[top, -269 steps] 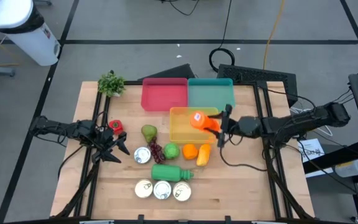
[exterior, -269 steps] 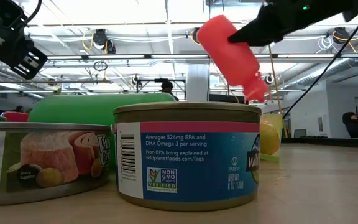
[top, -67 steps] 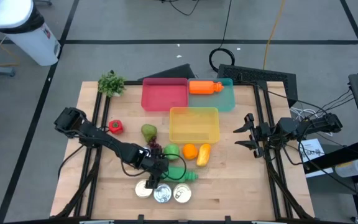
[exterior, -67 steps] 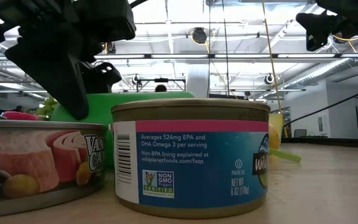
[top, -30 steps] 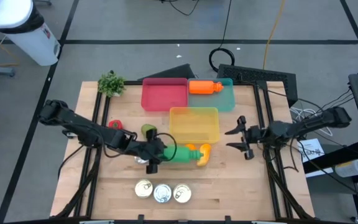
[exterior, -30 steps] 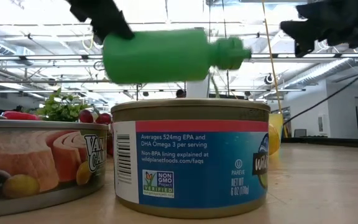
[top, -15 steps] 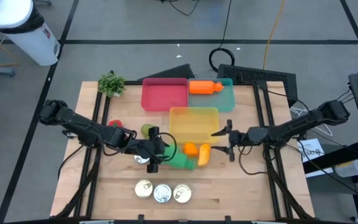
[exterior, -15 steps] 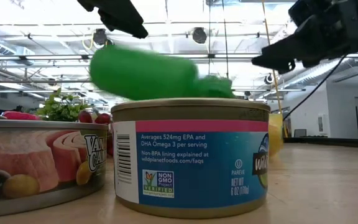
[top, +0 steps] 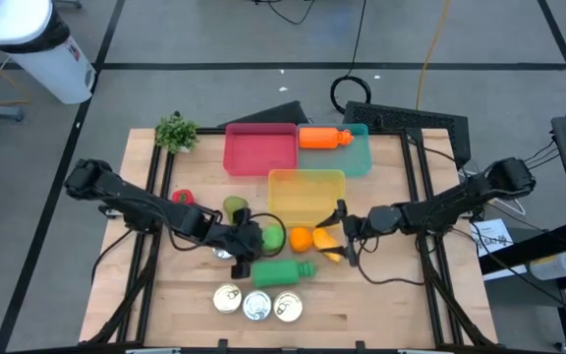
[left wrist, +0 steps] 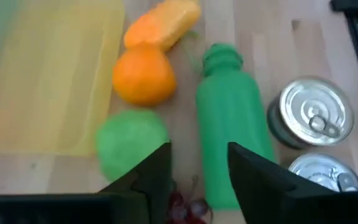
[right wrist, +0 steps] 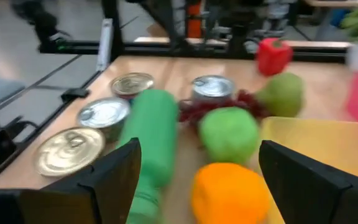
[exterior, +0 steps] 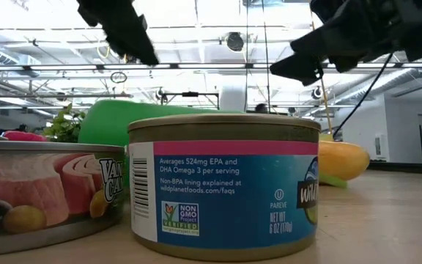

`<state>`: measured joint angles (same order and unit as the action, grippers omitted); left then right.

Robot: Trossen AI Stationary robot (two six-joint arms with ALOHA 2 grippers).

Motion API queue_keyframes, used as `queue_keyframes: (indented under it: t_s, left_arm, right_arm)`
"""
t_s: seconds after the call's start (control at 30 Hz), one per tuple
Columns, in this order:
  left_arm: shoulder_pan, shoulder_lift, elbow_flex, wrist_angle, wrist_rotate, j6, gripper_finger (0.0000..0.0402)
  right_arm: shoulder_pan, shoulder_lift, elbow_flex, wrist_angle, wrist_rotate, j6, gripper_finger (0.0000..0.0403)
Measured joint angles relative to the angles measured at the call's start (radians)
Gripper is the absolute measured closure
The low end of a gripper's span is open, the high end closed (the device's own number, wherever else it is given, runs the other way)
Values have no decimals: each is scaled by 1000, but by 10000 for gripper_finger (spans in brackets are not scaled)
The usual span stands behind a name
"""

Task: Pick & Place Food Item
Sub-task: Put the green water bottle into the green bin

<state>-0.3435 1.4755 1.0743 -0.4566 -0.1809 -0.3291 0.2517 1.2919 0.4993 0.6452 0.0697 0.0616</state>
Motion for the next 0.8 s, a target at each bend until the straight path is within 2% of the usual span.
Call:
queue_keyframes:
  t_s: [0.1, 0.23, 0.37, 0.5, 0.7, 0.8]
  left_arm:
    - [-7, 18, 1, 26, 30, -48, 183]
    - [-32, 45, 1, 41, 141, -20, 120]
    - [-67, 77, 1, 79, 143, -9, 80]
    - [-71, 137, -1, 115, 113, -35, 61]
    - [-43, 243, 15, 96, 175, -87, 56]
    - [-25, 271, 19, 89, 208, -106, 61]
  right_arm:
    - [34, 59, 40, 0, 7, -32, 92]
    - [77, 149, 108, -14, 8, -44, 92]
    - [106, 199, 174, -88, 8, -64, 95]
    - [110, 204, 199, -118, 14, -106, 100]
    - [105, 184, 195, -156, 88, -108, 99]
    - [95, 177, 198, -169, 90, -108, 99]
